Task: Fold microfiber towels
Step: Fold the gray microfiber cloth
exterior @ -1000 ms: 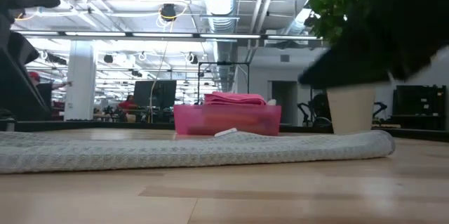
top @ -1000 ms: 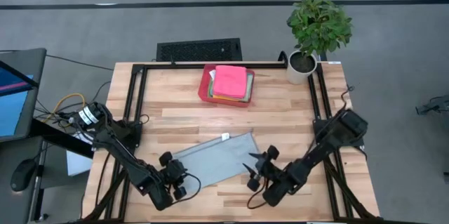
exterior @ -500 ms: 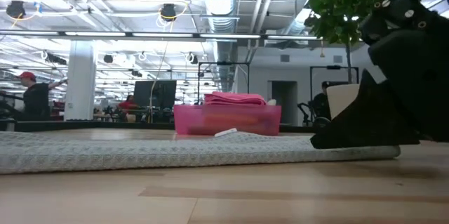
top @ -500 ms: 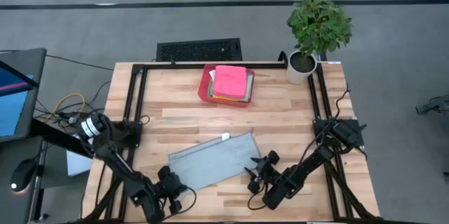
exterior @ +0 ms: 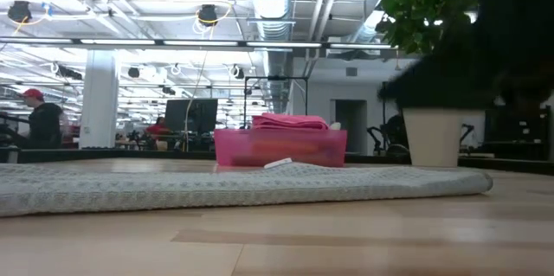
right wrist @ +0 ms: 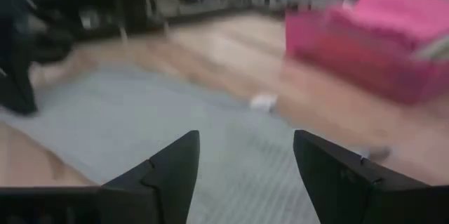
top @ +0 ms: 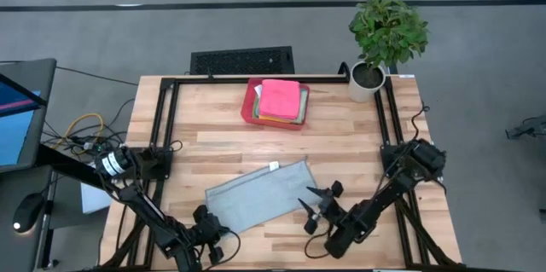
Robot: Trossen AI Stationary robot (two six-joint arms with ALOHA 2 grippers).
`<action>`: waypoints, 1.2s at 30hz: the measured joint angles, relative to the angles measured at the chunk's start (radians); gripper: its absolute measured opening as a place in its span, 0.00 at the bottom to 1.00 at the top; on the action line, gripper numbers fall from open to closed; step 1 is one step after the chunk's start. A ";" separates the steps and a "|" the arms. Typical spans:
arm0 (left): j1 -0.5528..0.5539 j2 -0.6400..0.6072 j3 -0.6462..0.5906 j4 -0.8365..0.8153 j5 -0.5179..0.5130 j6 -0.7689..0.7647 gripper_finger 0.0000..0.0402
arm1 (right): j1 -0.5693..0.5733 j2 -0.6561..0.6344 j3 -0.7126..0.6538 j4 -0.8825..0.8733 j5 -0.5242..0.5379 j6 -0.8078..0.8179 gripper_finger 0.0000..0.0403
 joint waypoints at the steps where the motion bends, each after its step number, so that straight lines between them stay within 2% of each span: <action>1: -0.002 0.000 0.000 -0.003 -0.001 -0.003 0.01 | 0.012 -0.009 0.000 0.000 0.040 -0.009 0.64; 4: -0.004 0.000 0.000 -0.010 0.001 0.000 0.01 | 0.025 -0.005 0.001 0.000 0.073 -0.020 0.64; 7: -0.005 0.000 0.000 -0.015 0.002 0.002 0.01 | 0.014 0.048 0.001 -0.003 0.009 0.009 0.64; 14: -0.030 0.001 -0.002 -0.046 0.010 -0.002 0.01 | 0.035 0.186 0.000 -0.106 -0.031 0.289 0.61; 20: -0.043 0.001 -0.001 -0.075 0.005 -0.040 0.01 | 0.039 0.228 0.005 -0.109 -0.028 0.341 0.55; 24: -0.041 -0.013 -0.002 -0.075 -0.003 -0.045 0.01 | 0.038 0.147 -0.001 -0.135 -0.058 0.265 0.51; 29: -0.038 -0.077 -0.010 -0.104 -0.015 -0.032 0.01 | 0.038 0.020 0.002 -0.075 0.033 0.058 0.48; 33: -0.037 -0.104 -0.007 -0.106 -0.041 -0.019 0.01 | 0.025 0.014 0.002 0.074 0.101 -0.079 0.47; 36: -0.058 -0.102 -0.007 -0.084 -0.044 0.014 0.01 | 0.013 0.062 0.002 0.190 0.072 -0.167 0.46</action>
